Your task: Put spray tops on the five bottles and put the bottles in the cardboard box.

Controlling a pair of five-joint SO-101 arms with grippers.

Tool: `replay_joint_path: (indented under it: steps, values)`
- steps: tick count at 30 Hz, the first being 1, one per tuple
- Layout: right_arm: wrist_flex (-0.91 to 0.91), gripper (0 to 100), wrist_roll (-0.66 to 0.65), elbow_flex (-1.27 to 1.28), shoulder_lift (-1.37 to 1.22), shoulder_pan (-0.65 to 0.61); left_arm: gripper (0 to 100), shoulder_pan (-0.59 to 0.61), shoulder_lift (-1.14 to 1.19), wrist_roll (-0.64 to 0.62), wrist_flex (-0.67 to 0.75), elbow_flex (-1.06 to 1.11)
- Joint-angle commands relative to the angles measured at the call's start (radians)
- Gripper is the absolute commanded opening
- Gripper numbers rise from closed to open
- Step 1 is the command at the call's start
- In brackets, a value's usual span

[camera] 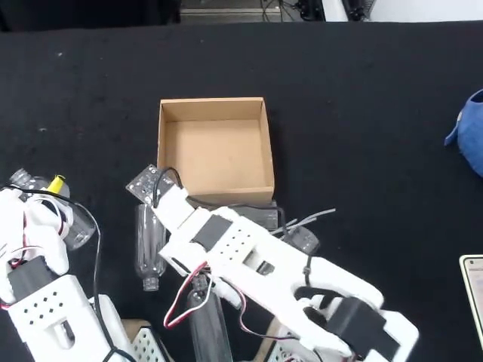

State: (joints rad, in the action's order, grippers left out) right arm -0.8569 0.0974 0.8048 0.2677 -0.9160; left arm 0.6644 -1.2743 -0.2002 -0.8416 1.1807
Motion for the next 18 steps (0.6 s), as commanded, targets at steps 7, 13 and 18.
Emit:
replay_joint_path:
  steps: [7, 13, 18]
  values:
    - [0.107, 15.5, -0.003, -0.056, -0.016, 0.055, 3, 0.012, -0.017, -0.003, 0.025, -0.005]
    - [0.126, 15.5, -0.003, -0.048, -0.016, 0.083, 3, 0.012, -0.017, -0.003, 0.026, -0.001]
    - [0.149, 11.4, -0.005, -0.036, -0.053, 0.084, 3, 0.012, -0.017, -0.003, 0.021, -0.001]
